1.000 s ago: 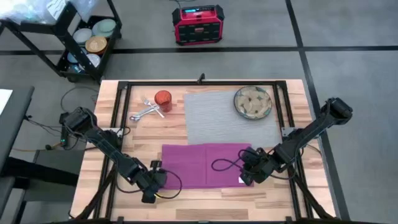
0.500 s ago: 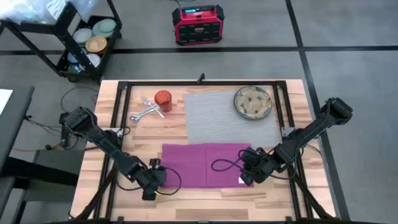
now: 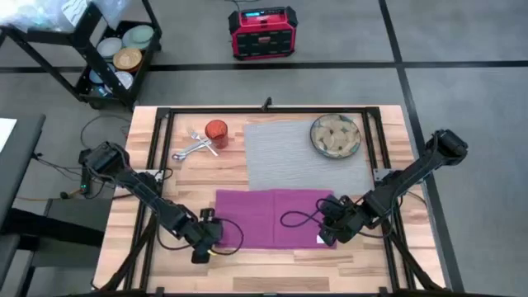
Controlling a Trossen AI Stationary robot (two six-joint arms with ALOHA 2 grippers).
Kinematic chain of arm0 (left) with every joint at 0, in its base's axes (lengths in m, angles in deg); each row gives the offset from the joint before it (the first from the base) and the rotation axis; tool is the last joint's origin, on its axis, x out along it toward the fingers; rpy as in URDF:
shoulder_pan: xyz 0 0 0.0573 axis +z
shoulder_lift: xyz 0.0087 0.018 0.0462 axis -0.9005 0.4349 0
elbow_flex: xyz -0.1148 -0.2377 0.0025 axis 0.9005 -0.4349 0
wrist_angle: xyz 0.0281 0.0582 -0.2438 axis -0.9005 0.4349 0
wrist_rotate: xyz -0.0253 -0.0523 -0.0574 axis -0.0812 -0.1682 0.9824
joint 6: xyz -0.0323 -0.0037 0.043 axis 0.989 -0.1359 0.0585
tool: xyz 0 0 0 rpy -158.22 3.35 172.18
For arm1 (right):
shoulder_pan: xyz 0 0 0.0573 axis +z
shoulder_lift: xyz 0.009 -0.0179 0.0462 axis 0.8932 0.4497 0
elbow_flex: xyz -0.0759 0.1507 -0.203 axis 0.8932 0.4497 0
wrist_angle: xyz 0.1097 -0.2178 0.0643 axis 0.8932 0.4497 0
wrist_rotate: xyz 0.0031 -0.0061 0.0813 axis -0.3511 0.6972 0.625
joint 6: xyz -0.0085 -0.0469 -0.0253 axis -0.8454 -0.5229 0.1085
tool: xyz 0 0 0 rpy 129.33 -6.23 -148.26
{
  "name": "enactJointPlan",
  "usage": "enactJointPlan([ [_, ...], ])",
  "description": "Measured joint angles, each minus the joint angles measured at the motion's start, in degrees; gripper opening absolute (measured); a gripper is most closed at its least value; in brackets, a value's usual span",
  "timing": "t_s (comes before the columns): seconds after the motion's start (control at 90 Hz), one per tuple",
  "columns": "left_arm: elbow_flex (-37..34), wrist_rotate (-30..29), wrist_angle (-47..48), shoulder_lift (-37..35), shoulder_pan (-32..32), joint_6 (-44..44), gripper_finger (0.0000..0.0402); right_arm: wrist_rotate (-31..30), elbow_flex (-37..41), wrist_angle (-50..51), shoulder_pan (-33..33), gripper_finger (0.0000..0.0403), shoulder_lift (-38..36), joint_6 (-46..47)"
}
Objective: Set table place
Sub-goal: Fold the purple napkin
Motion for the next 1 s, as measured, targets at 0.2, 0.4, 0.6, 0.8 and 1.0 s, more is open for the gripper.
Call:
enactJointPlan([
  [0.2, 0.0, 0.6, 3.1, -3.5, 1.5, 3.3, 0.0001, 0.0, 0.0, 0.0, 0.0, 0.0133, 0.0, 0.4],
  [0.4, 0.0, -0.1, 7.0, -11.9, 3.9, 4.2, 0.0000, 0.0, 0.0, 0.0, 0.0, 0.0133, 0.0, 0.5],
  [0.6, 5.0, -8.1, 16.3, -23.7, 7.5, 3.4, 0.0000, 0.0, 0.0, -0.3, -0.9, 0.0133, -0.3, 0.9],
  [0.8, 13.8, -14.9, 23.2, -30.1, 12.8, -4.7, 0.0000, 0.0, 0.0, -6.5, -3.2, 0.0159, -2.3, -4.8],
  [1.0, 17.8, -15.1, 24.2, -30.6, 19.3, -14.0, 0.0000, 0.6, -0.1, -13.5, -7.5, 0.0222, -3.6, -10.7],
])
